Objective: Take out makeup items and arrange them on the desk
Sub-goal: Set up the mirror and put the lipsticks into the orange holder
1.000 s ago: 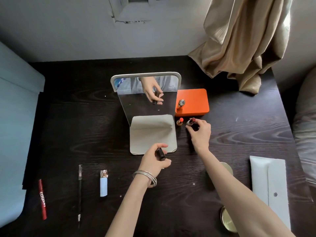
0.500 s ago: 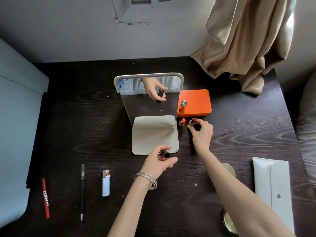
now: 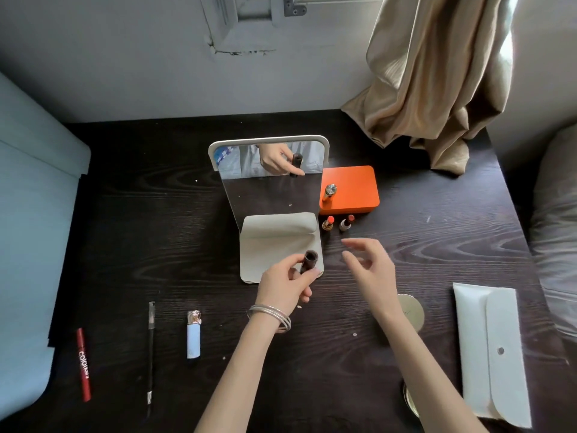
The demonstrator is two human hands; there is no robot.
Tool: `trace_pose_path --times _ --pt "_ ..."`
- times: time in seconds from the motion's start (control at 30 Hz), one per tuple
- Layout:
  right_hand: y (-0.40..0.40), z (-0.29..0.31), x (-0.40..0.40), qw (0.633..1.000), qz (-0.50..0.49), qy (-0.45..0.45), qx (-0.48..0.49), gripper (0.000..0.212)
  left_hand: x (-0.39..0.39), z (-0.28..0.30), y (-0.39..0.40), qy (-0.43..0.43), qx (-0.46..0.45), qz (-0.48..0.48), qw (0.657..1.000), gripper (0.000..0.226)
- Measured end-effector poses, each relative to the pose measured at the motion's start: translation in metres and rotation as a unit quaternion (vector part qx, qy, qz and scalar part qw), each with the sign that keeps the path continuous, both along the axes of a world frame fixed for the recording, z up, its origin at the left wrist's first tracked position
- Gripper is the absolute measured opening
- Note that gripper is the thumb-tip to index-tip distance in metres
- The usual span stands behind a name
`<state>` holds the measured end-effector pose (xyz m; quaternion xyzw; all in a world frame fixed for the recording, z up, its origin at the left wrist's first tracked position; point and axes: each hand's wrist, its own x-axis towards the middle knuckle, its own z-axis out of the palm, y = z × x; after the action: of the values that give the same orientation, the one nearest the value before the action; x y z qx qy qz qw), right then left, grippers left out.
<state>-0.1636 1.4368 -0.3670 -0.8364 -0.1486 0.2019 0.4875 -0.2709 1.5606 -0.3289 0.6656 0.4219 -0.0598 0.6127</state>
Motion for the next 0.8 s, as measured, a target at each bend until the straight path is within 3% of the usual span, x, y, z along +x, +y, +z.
trace_pose_path --times 0.1,0.27,0.47,0.57,0.8 --pt "-0.011 0.027 -0.023 0.994 0.092 -0.029 0.043 0.026 0.001 0.008 -0.004 -0.007 0.071 -0.038 0.997 0.023" --pt "-0.008 0.046 -0.034 0.986 0.148 0.001 0.079 0.054 -0.003 0.013 -0.015 0.008 0.169 -0.08 0.982 0.032" --pt "-0.005 0.054 -0.03 0.988 0.112 0.003 0.107 0.035 -0.011 0.028 -0.017 -0.096 0.101 -0.003 0.99 0.021" --pt "-0.009 0.056 -0.022 0.982 0.177 -0.025 0.054 0.02 -0.014 0.029 -0.014 -0.123 0.1 0.061 0.985 0.028" --pt "-0.005 0.066 0.004 0.953 0.3 -0.014 -0.041 0.036 -0.011 0.021 -0.018 -0.144 0.074 0.068 0.984 0.029"
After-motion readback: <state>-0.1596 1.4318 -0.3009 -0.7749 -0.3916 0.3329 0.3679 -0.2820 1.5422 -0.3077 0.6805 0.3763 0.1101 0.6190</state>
